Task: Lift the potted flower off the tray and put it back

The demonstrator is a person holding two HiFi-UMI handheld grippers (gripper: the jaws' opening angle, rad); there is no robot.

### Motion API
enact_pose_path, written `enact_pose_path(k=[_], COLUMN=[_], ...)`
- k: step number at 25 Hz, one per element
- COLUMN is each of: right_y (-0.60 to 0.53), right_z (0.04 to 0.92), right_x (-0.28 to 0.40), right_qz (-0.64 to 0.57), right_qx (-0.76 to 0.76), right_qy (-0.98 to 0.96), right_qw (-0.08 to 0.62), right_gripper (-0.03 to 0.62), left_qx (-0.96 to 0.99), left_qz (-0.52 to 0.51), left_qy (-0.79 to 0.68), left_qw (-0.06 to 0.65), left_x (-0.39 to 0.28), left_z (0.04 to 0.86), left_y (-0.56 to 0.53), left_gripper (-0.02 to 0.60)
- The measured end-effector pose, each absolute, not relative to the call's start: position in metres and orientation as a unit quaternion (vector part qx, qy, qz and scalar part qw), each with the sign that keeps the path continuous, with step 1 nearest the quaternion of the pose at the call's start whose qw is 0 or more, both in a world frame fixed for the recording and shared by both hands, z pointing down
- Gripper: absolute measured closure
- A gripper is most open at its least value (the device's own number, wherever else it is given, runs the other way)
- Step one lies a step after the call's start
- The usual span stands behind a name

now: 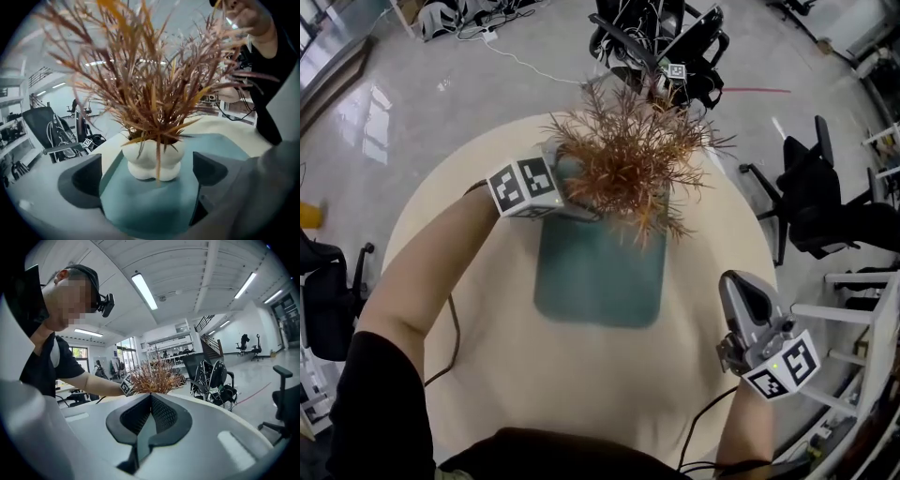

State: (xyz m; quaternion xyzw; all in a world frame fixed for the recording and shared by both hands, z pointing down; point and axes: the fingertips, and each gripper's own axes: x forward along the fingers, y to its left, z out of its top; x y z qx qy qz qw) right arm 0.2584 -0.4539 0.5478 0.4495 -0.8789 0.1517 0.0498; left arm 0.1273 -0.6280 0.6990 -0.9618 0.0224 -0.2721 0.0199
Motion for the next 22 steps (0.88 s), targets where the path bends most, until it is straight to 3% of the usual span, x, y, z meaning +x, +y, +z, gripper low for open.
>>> enact_pose_path(k=[10,22], right_y=[-0.455,-0.456], right_z=[0.563,0.577], right_x=[0.258,0.263], right_qz=[0.155,0.168], right_qx=[0.446,0.446], right_qy=[-0.88,-0.878], right_qw=[0.049,0.042], right_gripper=[0.579,0.579], left_qx=[-0.943,-0.95], left_qz=[-0.321,-0.3], left_qy=[-0.057,-0.06], left_qw=[0.07,0.054], left_x=[0.152,0.182], left_z=[0.721,0.732], left_y=[-0.618,-0.624], left_gripper=[0.002,0.005])
